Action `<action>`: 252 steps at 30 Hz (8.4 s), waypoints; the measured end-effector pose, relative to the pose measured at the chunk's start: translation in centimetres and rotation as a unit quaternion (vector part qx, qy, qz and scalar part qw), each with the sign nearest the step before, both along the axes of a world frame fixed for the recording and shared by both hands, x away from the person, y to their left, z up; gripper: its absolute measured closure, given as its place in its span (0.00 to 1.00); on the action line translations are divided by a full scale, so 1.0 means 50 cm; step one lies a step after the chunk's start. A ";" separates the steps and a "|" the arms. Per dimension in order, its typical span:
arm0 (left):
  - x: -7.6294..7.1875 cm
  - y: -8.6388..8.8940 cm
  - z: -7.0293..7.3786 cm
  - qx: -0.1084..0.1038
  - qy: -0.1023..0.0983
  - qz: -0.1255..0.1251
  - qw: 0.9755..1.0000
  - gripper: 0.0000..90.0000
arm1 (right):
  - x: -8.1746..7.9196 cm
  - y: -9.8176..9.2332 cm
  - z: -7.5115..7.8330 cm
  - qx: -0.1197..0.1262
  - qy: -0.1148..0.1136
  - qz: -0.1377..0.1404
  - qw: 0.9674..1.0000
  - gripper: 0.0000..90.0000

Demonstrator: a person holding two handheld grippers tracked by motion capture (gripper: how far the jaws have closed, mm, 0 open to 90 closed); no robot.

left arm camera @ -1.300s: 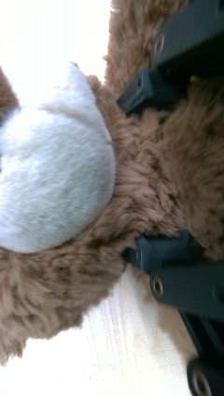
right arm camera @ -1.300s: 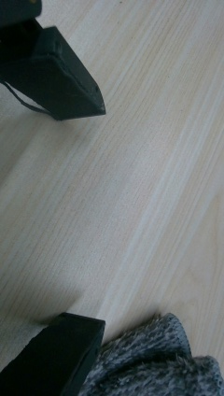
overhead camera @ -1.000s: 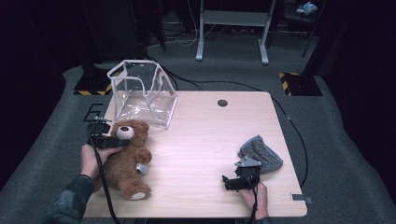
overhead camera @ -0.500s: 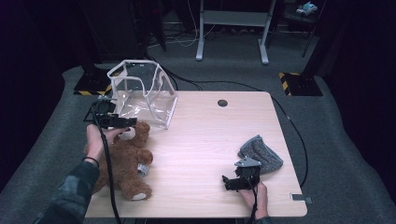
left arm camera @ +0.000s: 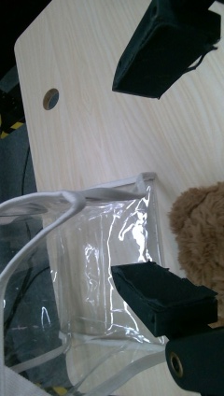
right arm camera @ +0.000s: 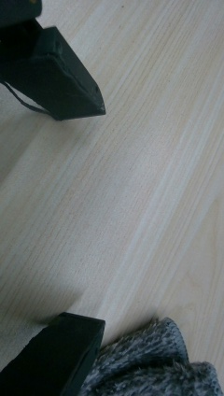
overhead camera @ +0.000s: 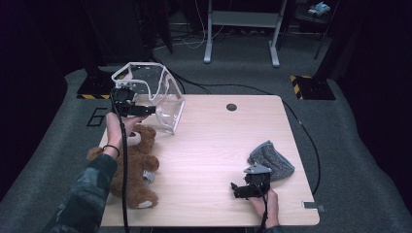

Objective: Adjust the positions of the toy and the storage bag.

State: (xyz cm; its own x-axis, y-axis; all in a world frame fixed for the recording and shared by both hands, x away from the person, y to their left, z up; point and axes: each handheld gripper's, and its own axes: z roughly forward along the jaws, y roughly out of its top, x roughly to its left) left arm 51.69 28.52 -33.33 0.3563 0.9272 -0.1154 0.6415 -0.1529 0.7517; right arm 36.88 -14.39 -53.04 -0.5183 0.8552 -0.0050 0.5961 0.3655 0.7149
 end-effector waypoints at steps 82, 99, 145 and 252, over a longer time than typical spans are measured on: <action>0.101 -0.192 -0.057 0.110 -0.080 -0.059 0.989 0.97 | 0.001 0.000 0.000 -0.001 -0.003 0.004 1.000 0.01; 0.063 -0.222 -0.053 0.100 -0.069 -0.083 0.989 0.97 | 0.000 -0.001 0.000 0.000 -0.002 -0.002 1.000 0.02; -0.006 -0.439 -0.047 0.063 -0.046 -0.105 0.991 0.93 | 0.000 -0.001 0.000 0.000 -0.001 0.002 1.000 0.02; 0.083 -0.069 -0.029 -0.038 0.028 -0.003 0.999 0.34 | 0.235 0.104 0.363 0.091 -0.047 -0.019 0.995 0.48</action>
State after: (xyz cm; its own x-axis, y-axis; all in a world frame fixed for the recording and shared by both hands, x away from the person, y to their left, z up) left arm 55.86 25.05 -34.77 0.3531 0.9129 -0.2049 0.6816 -0.1010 0.7247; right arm 48.65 -9.18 -34.87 -0.4899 0.8654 0.1055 0.5350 0.2029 0.8201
